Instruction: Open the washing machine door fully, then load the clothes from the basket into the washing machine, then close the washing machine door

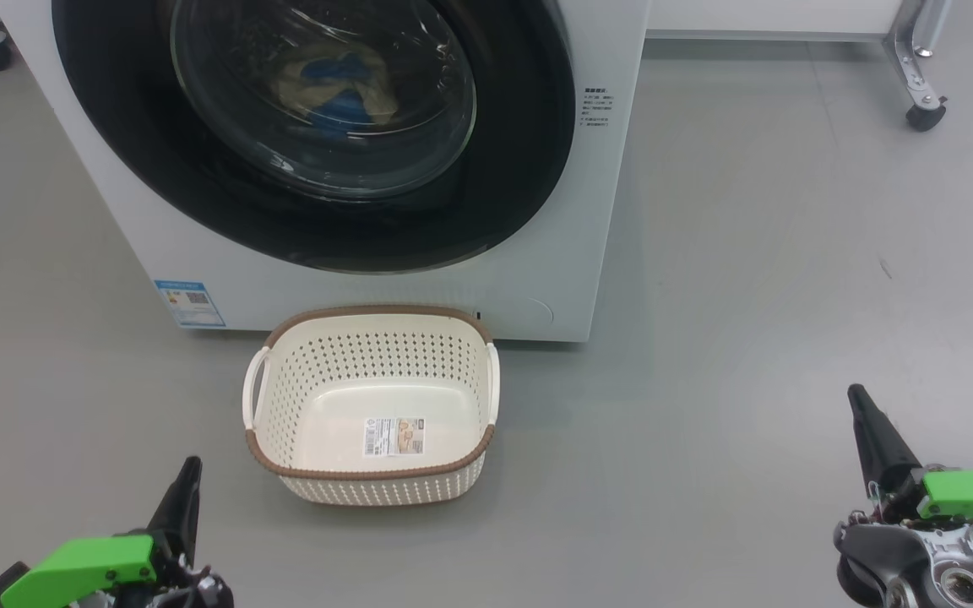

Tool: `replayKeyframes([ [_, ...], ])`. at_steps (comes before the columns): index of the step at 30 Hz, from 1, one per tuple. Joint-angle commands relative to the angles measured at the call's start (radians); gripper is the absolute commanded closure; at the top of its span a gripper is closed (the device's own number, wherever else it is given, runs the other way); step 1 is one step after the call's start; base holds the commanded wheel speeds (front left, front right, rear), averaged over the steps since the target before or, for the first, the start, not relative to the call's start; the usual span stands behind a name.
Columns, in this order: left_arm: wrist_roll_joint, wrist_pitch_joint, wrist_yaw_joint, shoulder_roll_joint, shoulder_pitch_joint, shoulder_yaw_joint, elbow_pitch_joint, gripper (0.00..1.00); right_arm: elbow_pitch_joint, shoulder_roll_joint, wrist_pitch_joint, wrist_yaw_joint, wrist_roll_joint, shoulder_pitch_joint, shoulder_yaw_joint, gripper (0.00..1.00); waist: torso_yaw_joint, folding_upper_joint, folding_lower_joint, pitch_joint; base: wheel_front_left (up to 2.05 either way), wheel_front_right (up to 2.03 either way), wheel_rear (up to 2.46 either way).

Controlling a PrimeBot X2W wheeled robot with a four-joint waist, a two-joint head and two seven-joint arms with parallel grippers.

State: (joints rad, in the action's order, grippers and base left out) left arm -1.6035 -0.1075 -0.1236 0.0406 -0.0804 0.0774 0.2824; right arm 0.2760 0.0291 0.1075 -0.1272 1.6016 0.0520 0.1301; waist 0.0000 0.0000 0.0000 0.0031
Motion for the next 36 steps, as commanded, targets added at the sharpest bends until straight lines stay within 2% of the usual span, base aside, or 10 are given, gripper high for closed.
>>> replayKeyframes([
  [1, -0.005, -0.006, -0.007, 0.01, -0.028, 0.036, -0.037, 1.0, -0.031, 0.021, 0.006, -0.003, 0.007, 0.056, -0.016, 1.0, 0.0, 0.0, 0.0, 0.0, 0.0, 0.0, 0.0],
  [36, -0.005, -0.006, -0.007, 0.01, -0.028, 0.036, -0.037, 1.0, -0.031, 0.021, 0.006, -0.003, 0.007, 0.056, -0.016, 1.0, 0.0, 0.0, 0.0, 0.0, 0.0, 0.0, 0.0],
])
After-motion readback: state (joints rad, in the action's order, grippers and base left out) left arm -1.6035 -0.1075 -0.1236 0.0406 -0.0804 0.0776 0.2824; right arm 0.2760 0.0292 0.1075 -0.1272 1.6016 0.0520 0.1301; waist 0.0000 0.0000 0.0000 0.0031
